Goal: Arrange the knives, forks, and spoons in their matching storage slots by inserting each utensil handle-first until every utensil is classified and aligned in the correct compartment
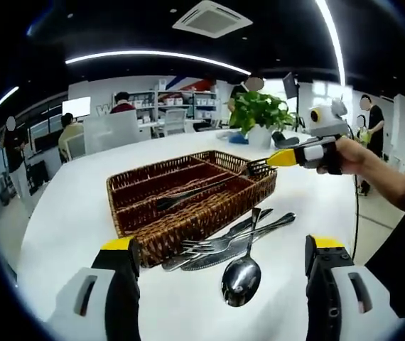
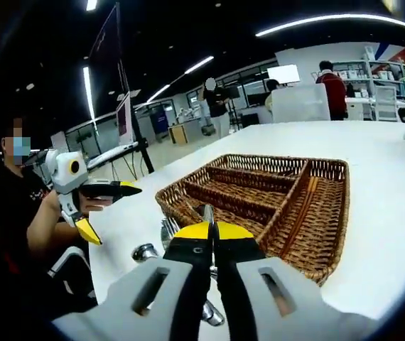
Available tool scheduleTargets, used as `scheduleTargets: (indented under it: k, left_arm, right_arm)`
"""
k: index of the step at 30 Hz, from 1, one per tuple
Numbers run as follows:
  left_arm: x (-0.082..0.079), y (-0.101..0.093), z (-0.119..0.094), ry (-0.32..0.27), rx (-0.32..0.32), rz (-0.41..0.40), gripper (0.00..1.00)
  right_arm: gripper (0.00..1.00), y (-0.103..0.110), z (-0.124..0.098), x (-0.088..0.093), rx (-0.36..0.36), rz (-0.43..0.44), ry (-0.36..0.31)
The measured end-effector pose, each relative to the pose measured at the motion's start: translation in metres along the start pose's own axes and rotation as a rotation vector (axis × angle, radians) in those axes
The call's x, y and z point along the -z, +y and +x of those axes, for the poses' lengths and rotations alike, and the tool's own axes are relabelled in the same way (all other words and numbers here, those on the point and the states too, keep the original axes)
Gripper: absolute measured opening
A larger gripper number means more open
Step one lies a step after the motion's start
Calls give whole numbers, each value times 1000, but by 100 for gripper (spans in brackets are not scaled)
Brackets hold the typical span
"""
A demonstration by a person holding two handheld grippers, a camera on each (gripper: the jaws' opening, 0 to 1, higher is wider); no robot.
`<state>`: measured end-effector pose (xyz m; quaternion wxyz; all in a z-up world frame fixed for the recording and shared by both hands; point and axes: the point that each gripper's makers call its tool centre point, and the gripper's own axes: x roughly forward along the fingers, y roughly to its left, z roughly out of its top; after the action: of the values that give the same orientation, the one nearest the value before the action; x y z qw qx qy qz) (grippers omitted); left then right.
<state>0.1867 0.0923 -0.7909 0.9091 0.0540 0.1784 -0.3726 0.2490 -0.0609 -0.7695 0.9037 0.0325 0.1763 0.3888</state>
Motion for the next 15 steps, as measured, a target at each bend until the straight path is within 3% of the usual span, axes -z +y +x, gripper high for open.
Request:
scheduleTargets:
  k: [15]
  left_arm:
    - [-7, -1, 1, -3, -4, -1, 99]
  right_arm:
    - [0, -30, 41, -18, 13, -30, 30]
